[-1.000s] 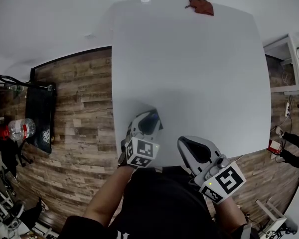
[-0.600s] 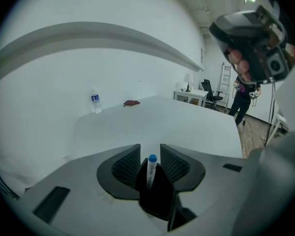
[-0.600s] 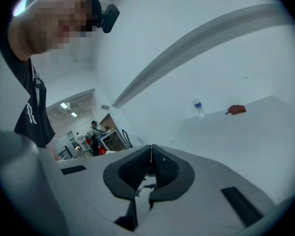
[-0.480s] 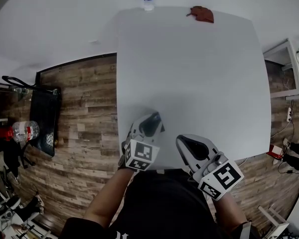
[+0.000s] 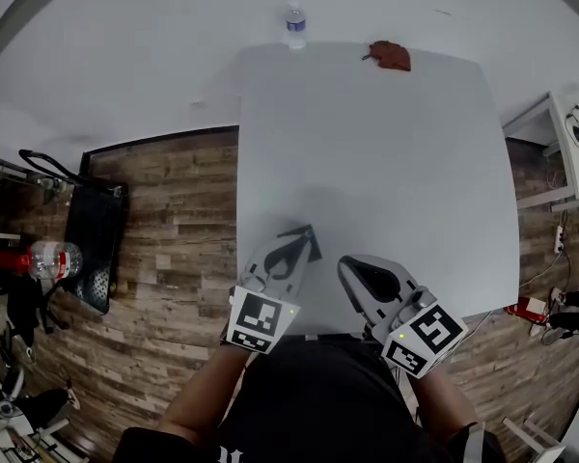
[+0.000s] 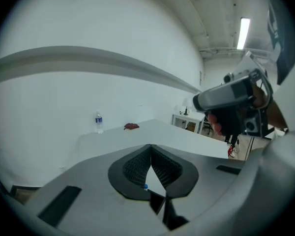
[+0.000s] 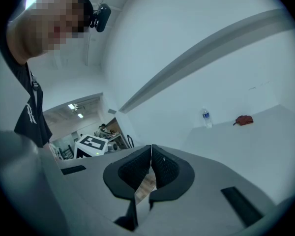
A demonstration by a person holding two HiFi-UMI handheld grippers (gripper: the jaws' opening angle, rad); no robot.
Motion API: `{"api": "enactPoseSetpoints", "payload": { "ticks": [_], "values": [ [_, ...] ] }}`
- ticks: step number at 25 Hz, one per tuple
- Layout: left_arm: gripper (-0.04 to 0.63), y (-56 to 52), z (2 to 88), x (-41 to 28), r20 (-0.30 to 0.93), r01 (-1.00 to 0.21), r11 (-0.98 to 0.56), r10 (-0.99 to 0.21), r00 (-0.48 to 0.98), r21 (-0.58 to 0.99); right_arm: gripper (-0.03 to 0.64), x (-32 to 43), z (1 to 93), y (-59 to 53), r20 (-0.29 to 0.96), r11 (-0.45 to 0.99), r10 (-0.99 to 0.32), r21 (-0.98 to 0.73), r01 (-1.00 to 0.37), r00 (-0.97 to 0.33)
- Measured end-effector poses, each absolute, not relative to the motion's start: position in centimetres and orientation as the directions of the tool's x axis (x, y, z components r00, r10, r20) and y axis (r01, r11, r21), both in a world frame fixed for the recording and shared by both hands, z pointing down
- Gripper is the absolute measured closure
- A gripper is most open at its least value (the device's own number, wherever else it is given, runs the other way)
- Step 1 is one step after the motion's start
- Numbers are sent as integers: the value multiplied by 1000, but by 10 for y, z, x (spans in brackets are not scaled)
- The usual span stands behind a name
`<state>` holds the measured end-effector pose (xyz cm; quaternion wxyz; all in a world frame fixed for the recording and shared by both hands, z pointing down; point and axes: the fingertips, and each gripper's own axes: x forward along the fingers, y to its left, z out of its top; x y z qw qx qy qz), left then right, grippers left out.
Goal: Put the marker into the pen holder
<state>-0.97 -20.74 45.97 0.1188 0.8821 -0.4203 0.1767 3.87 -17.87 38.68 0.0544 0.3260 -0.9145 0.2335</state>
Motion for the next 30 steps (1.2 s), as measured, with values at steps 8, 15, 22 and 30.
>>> {"api": "enactPoseSetpoints", "payload": {
  "ticks": [8,15,22,30],
  "values": [
    [591,-183,392,-20,307,-787,-613,-739,600,62,601,29,362,-171,204,717,-576,-339,-609,-792],
    [591,-174,360,-24,247,-782,-618,-748,616,77,601,22,351,-169,219,734,-582,-272,-622,-783],
    [591,-168,345,-32,209,-786,-613,-760,615,83,603,17,343,-168,215,742,-592,-233,-629,-777],
    [591,-168,338,-36,185,-788,-611,-768,613,78,603,15,336,-168,192,741,-600,-233,-630,-776]
  ]
}}
